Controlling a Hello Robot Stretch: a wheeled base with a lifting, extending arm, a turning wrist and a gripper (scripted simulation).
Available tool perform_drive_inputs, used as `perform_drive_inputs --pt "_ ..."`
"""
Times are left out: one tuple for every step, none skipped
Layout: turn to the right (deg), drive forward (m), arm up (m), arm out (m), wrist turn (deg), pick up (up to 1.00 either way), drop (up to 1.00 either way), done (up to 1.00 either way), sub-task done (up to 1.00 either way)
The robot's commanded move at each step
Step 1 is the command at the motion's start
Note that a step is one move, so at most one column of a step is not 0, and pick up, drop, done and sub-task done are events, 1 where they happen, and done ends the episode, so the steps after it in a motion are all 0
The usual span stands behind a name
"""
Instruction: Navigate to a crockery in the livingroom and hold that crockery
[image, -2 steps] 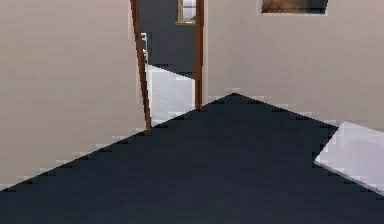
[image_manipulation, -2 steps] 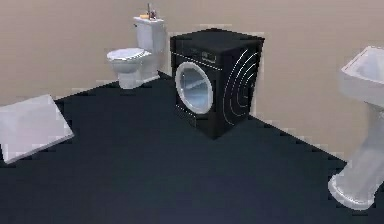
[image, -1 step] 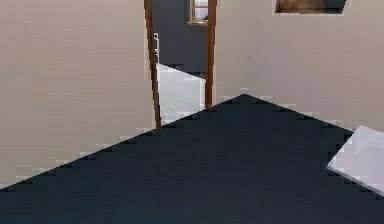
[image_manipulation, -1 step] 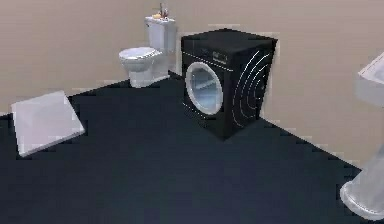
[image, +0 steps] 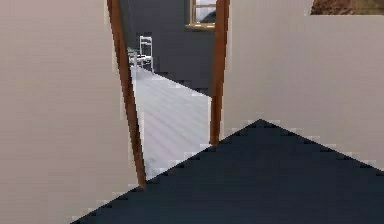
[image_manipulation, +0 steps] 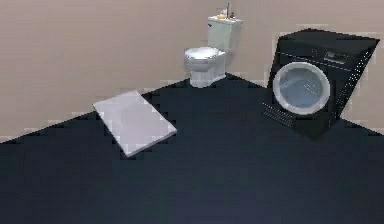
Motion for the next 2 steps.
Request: perform_drive_inputs --pt "0.0 1.0 0.0 0.0 0.0 0.0 0.0 0.0 0.0" --pt "-3.0 0.0 0.0 0.0 0.0 0.0 0.0 0.0 0.0"
